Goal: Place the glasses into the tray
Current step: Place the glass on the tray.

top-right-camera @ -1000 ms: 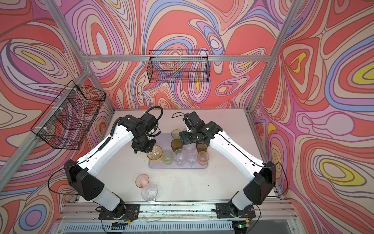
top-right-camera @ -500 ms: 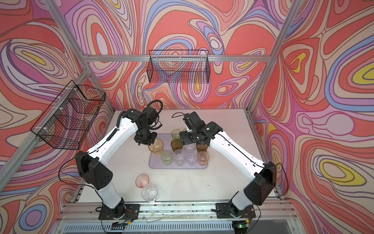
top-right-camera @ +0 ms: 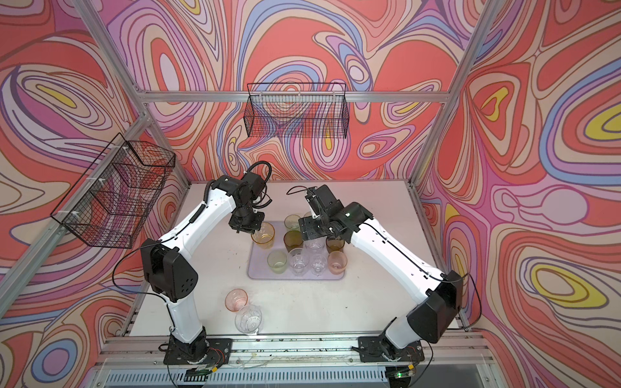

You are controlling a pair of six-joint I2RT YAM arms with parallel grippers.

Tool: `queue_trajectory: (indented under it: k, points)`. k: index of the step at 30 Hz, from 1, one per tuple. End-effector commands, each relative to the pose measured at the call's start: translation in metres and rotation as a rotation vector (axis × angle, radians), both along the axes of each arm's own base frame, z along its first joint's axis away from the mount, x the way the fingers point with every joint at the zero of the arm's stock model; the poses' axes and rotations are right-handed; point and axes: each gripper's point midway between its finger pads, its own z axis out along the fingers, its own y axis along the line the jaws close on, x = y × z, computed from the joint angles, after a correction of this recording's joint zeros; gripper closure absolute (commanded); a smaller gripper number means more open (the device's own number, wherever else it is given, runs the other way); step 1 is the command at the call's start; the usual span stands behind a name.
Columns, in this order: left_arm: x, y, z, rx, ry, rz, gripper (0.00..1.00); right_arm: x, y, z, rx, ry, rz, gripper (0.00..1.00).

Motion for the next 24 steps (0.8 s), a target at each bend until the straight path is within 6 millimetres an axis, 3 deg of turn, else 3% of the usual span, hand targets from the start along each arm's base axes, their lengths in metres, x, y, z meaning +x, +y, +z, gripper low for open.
queue_trajectory:
  k: [1,24]
  points:
    - [0.011,-0.003,0.001,-0.014,-0.018,0.008,1.00,-0.003,-0.007,0.004,-0.004,-0.011,-0.008,0.17]
    - [0.029,-0.022,-0.043,-0.066,0.034,0.041,1.00,-0.006,-0.011,0.001,-0.010,-0.005,-0.012,0.17]
